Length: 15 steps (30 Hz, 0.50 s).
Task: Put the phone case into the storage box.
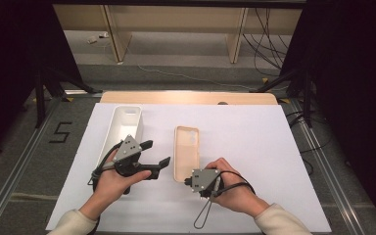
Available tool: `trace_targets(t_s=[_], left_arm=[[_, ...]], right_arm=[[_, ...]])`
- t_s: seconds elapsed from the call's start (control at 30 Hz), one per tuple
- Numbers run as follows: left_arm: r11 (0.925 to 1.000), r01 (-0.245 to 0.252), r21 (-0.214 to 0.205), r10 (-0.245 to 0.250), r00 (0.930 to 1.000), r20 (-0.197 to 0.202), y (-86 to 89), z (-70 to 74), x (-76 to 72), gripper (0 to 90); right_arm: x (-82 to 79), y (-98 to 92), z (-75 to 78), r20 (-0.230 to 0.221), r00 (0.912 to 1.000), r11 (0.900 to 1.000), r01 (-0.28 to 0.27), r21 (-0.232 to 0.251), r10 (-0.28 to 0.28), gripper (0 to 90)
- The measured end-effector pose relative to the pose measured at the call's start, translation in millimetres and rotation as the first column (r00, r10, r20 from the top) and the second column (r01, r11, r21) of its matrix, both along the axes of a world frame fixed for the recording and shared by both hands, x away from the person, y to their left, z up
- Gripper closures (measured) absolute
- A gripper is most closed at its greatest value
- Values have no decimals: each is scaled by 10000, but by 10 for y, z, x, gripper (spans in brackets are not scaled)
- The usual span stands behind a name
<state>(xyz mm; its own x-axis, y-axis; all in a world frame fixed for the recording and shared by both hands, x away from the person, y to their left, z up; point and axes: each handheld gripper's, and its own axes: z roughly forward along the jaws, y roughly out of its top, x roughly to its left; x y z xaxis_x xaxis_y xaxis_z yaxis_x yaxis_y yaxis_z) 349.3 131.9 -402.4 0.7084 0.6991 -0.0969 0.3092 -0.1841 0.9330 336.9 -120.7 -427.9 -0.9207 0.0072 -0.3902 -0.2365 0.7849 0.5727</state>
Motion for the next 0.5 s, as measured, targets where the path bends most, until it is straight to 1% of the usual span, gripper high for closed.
trace_targets(t_s=[0.1,0.17,0.2,0.3,0.33,0.4,0.47,0.5], left_arm=[[10000,71,68,-70,9999,-99,-71,28,75,179],[10000,4,12,-4,9998,-173,-128,47,136,195],[10000,16,14,-16,9997,-234,-144,52,157,201],[10000,-5,-94,1,9989,-467,-211,63,250,210],[9999,-51,-143,44,9986,-536,-232,66,279,213],[9997,-239,-68,234,9973,-696,-273,69,334,234],[9989,-474,38,476,9944,-948,-308,65,386,277],[9986,-535,1,532,9925,-1104,-324,59,407,303]], right_arm=[[-3,3,6,32,10000,10000,-41,-3,41,883],[-4,5,9,113,9999,10000,-43,16,43,884],[-11,4,9,52,10000,10000,-26,9,26,883],[-16,7,15,136,9999,10000,-35,46,34,883],[-20,9,16,135,9999,10000,-62,26,61,884],[-25,14,18,188,9998,10000,-76,26,75,884],[-38,17,20,171,9998,10000,-31,2,31,884],[-39,20,21,191,9998,10000,-67,7,67,884]])
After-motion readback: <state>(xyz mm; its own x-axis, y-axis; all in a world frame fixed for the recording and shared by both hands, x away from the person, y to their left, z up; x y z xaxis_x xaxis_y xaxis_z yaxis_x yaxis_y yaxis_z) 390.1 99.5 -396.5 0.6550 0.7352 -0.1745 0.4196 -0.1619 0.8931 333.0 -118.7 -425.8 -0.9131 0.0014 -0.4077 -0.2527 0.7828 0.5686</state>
